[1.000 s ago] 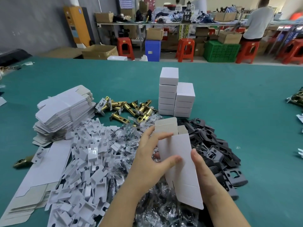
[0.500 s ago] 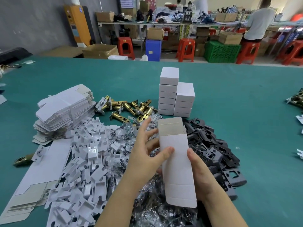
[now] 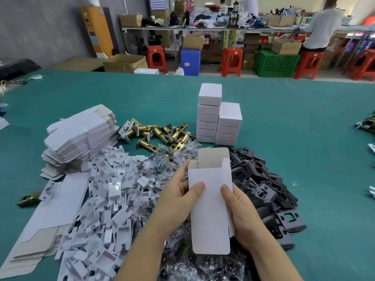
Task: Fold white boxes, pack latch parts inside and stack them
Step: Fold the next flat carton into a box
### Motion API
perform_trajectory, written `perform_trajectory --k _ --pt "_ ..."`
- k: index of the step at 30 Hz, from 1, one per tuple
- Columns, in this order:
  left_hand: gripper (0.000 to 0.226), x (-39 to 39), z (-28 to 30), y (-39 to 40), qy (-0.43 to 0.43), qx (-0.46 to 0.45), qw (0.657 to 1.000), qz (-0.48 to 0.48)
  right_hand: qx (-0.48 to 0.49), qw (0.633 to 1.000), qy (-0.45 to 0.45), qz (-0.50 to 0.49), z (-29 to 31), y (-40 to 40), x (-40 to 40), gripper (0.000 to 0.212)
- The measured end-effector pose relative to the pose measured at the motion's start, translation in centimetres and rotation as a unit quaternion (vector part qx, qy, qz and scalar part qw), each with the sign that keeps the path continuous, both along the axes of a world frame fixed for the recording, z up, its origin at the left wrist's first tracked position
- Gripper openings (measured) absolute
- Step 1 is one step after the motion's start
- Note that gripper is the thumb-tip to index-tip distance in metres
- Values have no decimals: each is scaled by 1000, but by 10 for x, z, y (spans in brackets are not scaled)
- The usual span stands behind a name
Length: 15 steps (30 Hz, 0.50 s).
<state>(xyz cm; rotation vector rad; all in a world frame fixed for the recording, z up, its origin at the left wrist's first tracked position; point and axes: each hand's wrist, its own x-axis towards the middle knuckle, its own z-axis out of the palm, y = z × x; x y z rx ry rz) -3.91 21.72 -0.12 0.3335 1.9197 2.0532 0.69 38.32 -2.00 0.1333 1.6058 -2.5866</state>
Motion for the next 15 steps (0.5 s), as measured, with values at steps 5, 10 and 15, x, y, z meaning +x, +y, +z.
perform_trajectory --k 5,10,15 --pt "67 -4 -2 -5 16 7 999 31 28 1000 14 3 -1 -1 0 59" --pt "64 -5 -4 -12 19 2 999 44 27 999 45 -6 -3 -2 0 57" --pt "64 -8 -6 -16 23 -17 998 47 72 994 67 -40 -9 -3 1 54"
